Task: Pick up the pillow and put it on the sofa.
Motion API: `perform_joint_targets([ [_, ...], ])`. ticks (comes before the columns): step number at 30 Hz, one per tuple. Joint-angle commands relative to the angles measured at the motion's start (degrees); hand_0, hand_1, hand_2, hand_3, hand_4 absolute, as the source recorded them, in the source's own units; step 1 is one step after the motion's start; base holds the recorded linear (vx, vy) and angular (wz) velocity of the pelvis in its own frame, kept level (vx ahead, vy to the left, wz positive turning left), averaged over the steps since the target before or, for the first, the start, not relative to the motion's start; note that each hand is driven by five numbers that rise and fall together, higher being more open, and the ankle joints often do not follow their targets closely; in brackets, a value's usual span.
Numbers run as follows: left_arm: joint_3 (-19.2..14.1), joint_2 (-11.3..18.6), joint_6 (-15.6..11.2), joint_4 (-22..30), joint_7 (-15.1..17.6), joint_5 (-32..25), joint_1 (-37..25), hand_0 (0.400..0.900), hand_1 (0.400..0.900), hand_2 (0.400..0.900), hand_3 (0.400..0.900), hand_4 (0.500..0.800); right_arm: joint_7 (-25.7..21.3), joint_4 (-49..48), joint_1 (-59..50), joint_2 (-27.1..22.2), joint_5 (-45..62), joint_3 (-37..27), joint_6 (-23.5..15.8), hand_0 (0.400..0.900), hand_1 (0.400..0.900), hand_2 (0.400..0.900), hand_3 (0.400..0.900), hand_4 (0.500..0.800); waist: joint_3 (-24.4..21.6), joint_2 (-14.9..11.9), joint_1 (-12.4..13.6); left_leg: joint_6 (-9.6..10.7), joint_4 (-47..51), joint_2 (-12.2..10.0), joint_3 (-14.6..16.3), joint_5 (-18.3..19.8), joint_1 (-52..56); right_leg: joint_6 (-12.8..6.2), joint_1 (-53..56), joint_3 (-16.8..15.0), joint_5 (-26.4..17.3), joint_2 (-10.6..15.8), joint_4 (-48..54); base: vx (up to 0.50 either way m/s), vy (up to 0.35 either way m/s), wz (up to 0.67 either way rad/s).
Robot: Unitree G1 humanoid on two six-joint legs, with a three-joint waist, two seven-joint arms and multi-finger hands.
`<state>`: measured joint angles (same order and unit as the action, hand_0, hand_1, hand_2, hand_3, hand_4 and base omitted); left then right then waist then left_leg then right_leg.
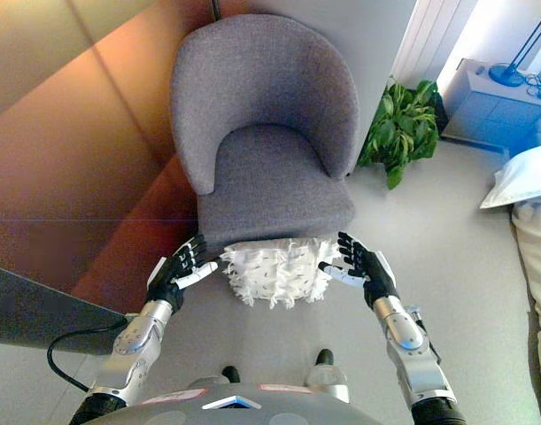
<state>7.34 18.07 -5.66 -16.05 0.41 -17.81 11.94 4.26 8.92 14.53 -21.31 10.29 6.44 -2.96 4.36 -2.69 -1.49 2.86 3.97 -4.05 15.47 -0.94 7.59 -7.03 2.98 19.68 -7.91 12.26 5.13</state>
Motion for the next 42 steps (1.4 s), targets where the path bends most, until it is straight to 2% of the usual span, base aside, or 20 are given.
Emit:
perform_joint_targets([
  [1, -0.51, 1.38, -3.63, 2.0, -0.43, 0.68, -3.58, 0.9, 0.9, 0.9, 0.9, 0.8, 0.21, -3.39, -3.63, -0.91, 0.12, -1.45, -5.22, 0.9, 0.9, 0.9, 0.9, 0.8, -1.46, -0.66, -1.26, 0.62, -5.12, -1.38, -4.53, 2.83, -2.76, -1.32, 3.19, 1.22, 4.73, -0.06, -2.95, 0.0, 0.0, 0.0],
  [18, -0.86, 1.0, -3.42, 1.21, -0.31, -0.24, -3.57, 0.9, 0.9, 0.9, 0.9, 0.8, -0.31, -3.83, -3.89, -1.04, 0.47, -1.98, -5.22, 0.9, 0.9, 0.9, 0.9, 0.8, -0.66, -0.08, -1.68, 1.1, -5.72, -1.92, -4.42, 2.53, -3.81, -0.99, 2.18, 0.73, 5.1, -0.55, -3.19, 0.0, -0.009, 0.0],
  [26, -0.04, 1.48, -3.55, 1.51, 0.08, -0.88, -4.86, 0.9, 0.9, 0.9, 0.9, 0.8, -0.95, -4.25, -5.14, -1.9, 1.14, -2.3, -5.82, 0.9, 0.9, 0.9, 0.9, 0.8, 1.14, 0.7, -2.11, 2.34, -8.12, -4.23, -5.2, 2.07, -5.89, 0.38, 0.46, -0.1, 6.78, -2.27, -4.76, 0.0, -0.099, 0.04],
  [27, 0.15, 1.44, -3.6, 1.33, 0.23, -1.16, -5.28, 0.9, 0.9, 0.9, 0.9, 0.8, -1.24, -4.5, -5.57, -2.08, 1.36, -2.37, -6.02, 0.9, 0.9, 0.9, 0.9, 0.8, 1.85, 0.8, -2.15, 2.82, -10.34, -5.39, -5.74, 2.48, -6.7, 1.05, 0.3, -0.74, 7.44, -3.13, -5.13, 0.02, -0.157, 0.05],
  [28, 0.15, 1.45, -3.6, 1.32, 0.23, -1.16, -5.28, 0.9, 0.9, 0.9, 0.9, 0.8, -1.24, -4.49, -5.57, -2.07, 1.36, -2.37, -6.02, 0.9, 0.9, 0.9, 0.9, 0.8, 1.76, 0.8, -2.19, 2.81, -10.37, -5.38, -5.78, 2.47, -6.82, 1.05, 0.21, -0.71, 7.43, -3.11, -5.13, 0.05, -0.246, -0.01],
  [29, 0.04, 1.25, -3.55, 1.65, 0.22, -1.76, -5.41, 0.9, 0.9, 0.9, 0.9, 0.8, -1.72, -4.5, -6.06, -2.02, 1.67, -2.47, -6.39, 0.9, 0.9, 0.9, 0.9, 0.8, 2.86, 0.78, -1.92, 3.23, -17.14, -7.39, -6.64, 2.16, -8.91, 2.33, 0.92, -1.43, 8.6, -4.52, -5.2, 0.03, -0.137, -0.01],
  [30, 0.03, 1.25, -3.55, 1.65, 0.22, -1.76, -5.41, 0.9, 0.9, 0.9, 0.9, 0.8, -1.72, -4.5, -6.06, -2.02, 1.67, -2.46, -6.39, 0.9, 0.9, 0.9, 0.9, 0.8, 2.76, 0.8, -1.99, 3.23, -17.25, -7.4, -6.72, 2.19, -9.1, 2.33, 0.82, -1.36, 8.59, -4.53, -5.2, 0.03, -0.288, -0.08],
  [31, 0.71, 0.82, -3.43, 1.94, 0.25, -2.52, -5.95, 0.9, 0.9, 0.9, 0.9, 0.8, -2.49, -4.25, -6.7, -2.6, 1.97, -2.49, -6.67, 0.9, 0.9, 0.9, 0.9, 0.8, 4.97, 0.8, -1.16, 3.23, -30.77, -8.49, -8.0, -1.84, -14.65, 4.2, 2.34, -1.33, 9.02, -5.68, -4.53, 0.02, -0.224, -0.04],
  [32, 1.24, 0.62, -3.37, 1.87, 0.24, -2.97, -6.14, 0.9, 0.9, 0.9, 0.9, 0.8, -2.91, -4.17, -7.13, -2.94, 1.96, -2.49, -6.65, 0.9, 0.9, 0.9, 0.9, 0.8, 5.92, 0.75, -0.72, 2.89, -36.91, -8.47, -9.09, -3.25, -17.53, 4.92, 3.48, -0.89, 9.27, -6.27, -3.51, 0.04, -0.244, -0.08],
  [33, 1.6, 0.57, -3.28, 2.53, 0.23, -3.27, -6.23, 0.9, 0.9, 0.9, 0.9, 0.8, -3.32, -4.25, -7.41, -3.26, 1.7, -2.61, -6.52, 0.9, 0.9, 0.9, 0.9, 0.8, 6.71, 0.88, -0.23, 2.77, -38.52, -7.39, -10.47, -4.14, -19.28, 5.05, 4.24, -0.69, 9.59, -6.53, -2.8, 0.04, -0.093, 0.0],
  [34, 1.6, 0.58, -3.28, 2.53, 0.23, -3.27, -6.22, 0.9, 0.9, 0.9, 0.9, 0.8, -3.32, -4.25, -7.41, -3.26, 1.7, -2.6, -6.52, 0.9, 0.9, 0.9, 0.9, 0.8, 6.63, 0.83, -0.31, 2.76, -38.45, -7.32, -10.51, -4.21, -19.37, 5.04, 4.16, -0.62, 9.59, -6.48, -2.8, 0.11, -0.026, -0.05],
  [35, 2.06, 0.35, -3.5, 2.54, 0.47, -3.7, -6.63, 0.9, 0.9, 0.9, 0.9, 0.8, -4.51, -4.08, -8.68, -3.52, 1.39, -2.81, -6.46, 0.9, 0.9, 0.9, 0.9, 0.8, 7.49, 1.09, 0.21, 2.78, -37.13, -5.11, -10.3, -3.41, -23.25, 4.64, 5.38, -0.91, 10.04, -6.32, -1.5, 0.09, -0.003, -0.01],
  [36, 2.06, 0.35, -3.5, 2.52, 0.48, -3.69, -6.68, 0.9, 0.9, 0.9, 0.9, 0.8, -4.53, -4.05, -8.73, -3.51, 1.38, -2.81, -6.46, 0.9, 0.9, 0.9, 0.9, 0.8, 7.37, 1.02, 0.16, 2.72, -37.12, -4.99, -10.29, -3.37, -23.36, 4.57, 5.32, -0.85, 10.05, -6.21, -1.44, 0.18, 0.016, -0.07],
  [37, 2.16, 0.32, -3.57, 2.6, 0.65, -3.6, -6.62, 0.9, 0.9, 0.9, 0.9, 0.8, -4.99, -4.01, -9.25, -3.5, 1.52, -3.11, -6.61, 0.9, 0.9, 0.9, 0.9, 0.8, 7.38, 1.17, 0.65, 2.48, -34.23, -3.87, -9.5, -2.68, -25.51, 4.19, 6.0, -0.98, 10.24, -6.1, -1.0, 0.24, 0.098, -0.26],
  [38, 2.17, 0.17, -3.89, 2.43, 1.12, -3.35, -6.33, 0.9, 0.9, 0.9, 0.9, 0.8, -5.6, -3.47, -9.88, -3.45, 1.43, -3.16, -6.99, 0.9, 0.9, 0.9, 0.9, 0.8, 7.34, 1.8, 1.84, 1.95, -26.62, -2.71, -9.32, -3.08, -27.53, 3.6, 6.8, -1.41, 10.47, -6.5, -0.53, 0.24, 0.093, -0.29],
  [39, 2.2, 0.16, -3.92, 2.4, 1.14, -3.34, -6.34, 0.9, 0.9, 0.9, 0.9, 0.8, -5.61, -3.4, -9.89, -3.45, 1.43, -3.15, -7.04, 0.9, 0.9, 0.9, 0.9, 0.8, 7.23, 1.52, 1.92, 1.93, -25.72, -2.42, -9.04, -3.51, -27.11, 3.55, 6.71, -1.5, 10.47, -6.17, -0.54, 0.27, 0.127, -0.38],
  [40, 2.31, 0.06, -4.05, 2.11, 1.39, -3.27, -6.18, 0.9, 0.9, 0.9, 0.9, 0.8, -5.87, -2.99, -10.27, -3.45, 1.16, -3.0, -7.2, 0.9, 0.9, 0.9, 0.9, 0.8, 7.08, 2.05, 2.74, 2.08, -20.05, -1.91, -9.72, -5.71, -27.51, 3.1, 7.34, -1.85, 10.71, -6.64, -0.23, 0.25, 0.111, -0.24],
  [41, 2.51, -0.08, -4.27, 1.72, 1.74, -2.83, -6.34, 0.9, 0.9, 0.9, 0.9, 0.8, -6.46, -2.3, -10.87, -3.46, 0.89, -2.66, -7.55, 0.9, 0.9, 0.9, 0.9, 0.8, 7.15, 2.83, 3.36, 3.09, -13.26, -1.42, -9.49, -9.15, -28.68, 2.49, 7.89, -2.02, 11.31, -7.35, -0.13, 0.33, 0.153, -0.34],
  [42, 2.62, -0.13, -4.36, 1.63, 2.01, -2.85, -6.47, 0.9, 0.9, 0.9, 0.9, 0.8, -6.72, -2.17, -11.24, -3.54, 0.44, -2.4, -7.43, 0.9, 0.9, 0.9, 0.9, 0.8, 7.13, 3.11, 3.75, 3.46, -10.54, -1.03, -8.99, -10.5, -28.95, 2.1, 8.59, -2.2, 11.75, -7.57, -0.13, 0.42, 0.186, -0.58],
])
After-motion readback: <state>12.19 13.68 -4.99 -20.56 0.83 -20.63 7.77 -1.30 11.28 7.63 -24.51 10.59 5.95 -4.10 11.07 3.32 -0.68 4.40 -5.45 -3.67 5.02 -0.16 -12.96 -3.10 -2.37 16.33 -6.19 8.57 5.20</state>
